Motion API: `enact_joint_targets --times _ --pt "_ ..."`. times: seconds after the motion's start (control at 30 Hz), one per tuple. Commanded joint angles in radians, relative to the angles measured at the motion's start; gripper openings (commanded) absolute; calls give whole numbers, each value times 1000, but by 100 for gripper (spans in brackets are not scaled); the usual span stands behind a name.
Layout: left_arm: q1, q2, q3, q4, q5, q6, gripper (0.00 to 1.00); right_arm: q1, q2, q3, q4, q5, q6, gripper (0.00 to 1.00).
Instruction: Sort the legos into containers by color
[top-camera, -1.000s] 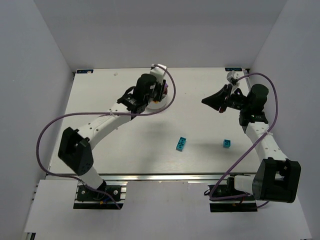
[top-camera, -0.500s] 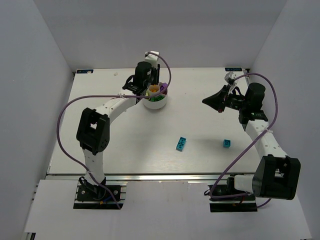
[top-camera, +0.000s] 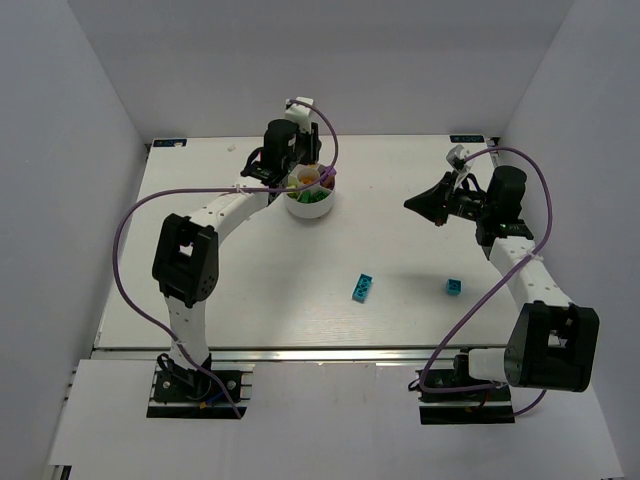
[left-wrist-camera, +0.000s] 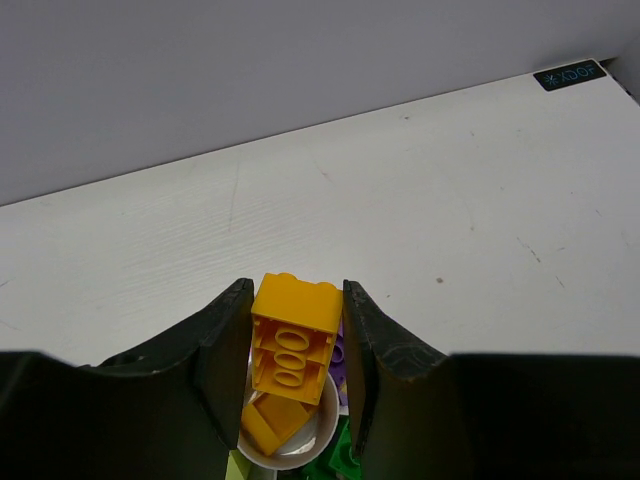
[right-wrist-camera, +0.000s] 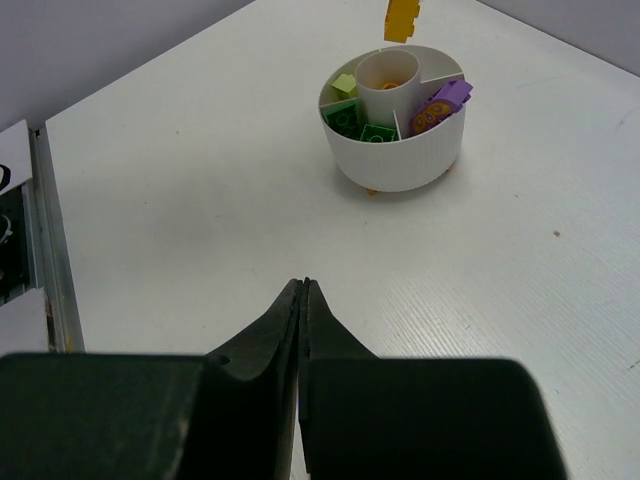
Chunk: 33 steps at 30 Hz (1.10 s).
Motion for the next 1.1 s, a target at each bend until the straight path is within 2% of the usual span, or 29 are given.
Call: enact_joint_targets --times 0.0,0.5,0.53,0.6,0.63,0.67,0.73,0.83,1.07 --pt "6 5 -7 22 42 -11 0 2 8 40 1 -6 -23 0" --pt "6 22 -50 13 18 -23 2 -1 4 44 -11 -7 -35 0" --pt "6 22 -50 11 16 -26 6 -1 4 44 -12 -6 -37 2" --pt "6 22 -49 5 14 -29 21 -3 4 46 -14 -7 -38 12" --pt "6 22 -43 0 14 -28 41 -3 4 46 -14 -10 -40 17" --pt "6 22 -40 -6 21 -28 47 -1 4 46 -15 -10 -43 29" --pt "6 20 -27 -24 30 -24 60 -3 1 44 -22 -13 -53 42" --pt "6 10 -23 -35 33 -23 66 -3 1 46 -25 -15 -57 43" --pt "6 -39 -15 -46 33 -15 69 -6 1 57 -48 1 -70 42"
